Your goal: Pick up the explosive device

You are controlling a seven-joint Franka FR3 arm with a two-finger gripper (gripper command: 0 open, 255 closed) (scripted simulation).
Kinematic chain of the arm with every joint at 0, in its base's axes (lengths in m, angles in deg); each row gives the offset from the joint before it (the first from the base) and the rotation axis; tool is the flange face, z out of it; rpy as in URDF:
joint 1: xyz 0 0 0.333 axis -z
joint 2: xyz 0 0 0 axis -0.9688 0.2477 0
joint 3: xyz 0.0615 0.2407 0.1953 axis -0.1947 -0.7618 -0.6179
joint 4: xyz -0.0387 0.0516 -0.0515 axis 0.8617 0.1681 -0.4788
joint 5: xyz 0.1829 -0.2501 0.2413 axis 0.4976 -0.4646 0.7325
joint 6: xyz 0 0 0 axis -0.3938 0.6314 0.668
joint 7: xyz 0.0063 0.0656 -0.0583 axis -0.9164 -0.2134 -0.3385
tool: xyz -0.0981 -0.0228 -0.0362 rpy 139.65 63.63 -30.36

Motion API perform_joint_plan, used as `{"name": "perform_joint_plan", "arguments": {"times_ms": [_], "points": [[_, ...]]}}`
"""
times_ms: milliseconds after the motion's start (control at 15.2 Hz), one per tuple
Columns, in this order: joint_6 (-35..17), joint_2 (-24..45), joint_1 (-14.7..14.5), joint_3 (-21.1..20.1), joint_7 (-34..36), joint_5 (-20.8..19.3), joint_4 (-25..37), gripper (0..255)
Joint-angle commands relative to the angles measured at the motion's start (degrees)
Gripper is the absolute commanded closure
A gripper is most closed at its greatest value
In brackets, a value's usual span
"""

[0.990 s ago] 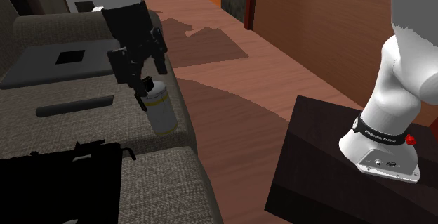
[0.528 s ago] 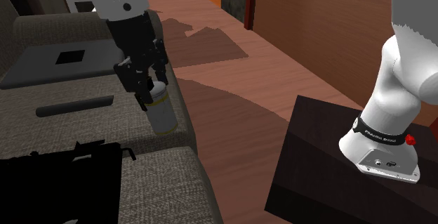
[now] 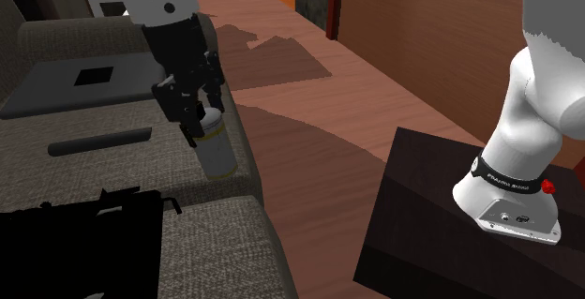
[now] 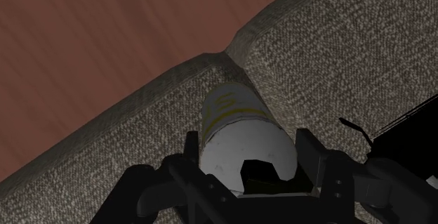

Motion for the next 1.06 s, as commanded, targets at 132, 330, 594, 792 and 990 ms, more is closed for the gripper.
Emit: {"name": "perform_joint_plan", "arguments": {"times_ms": [132,330,594,792,990], "points": [[2.72,-0.04,-0.27,-0.1,0.04,0.06,2.69,255],[5.08,0.04,-0.53,-0.16,0.07,0.06,5.14,255],[8.36,0.4,-0.99,-0.22,0.14,-0.05,8.8,255],[10.95,0.89,-1.44,-0.25,0.23,-0.22,11.89,255],[11.98,1.13,-1.64,-0.25,0.27,-0.3,13.16,255]]}}
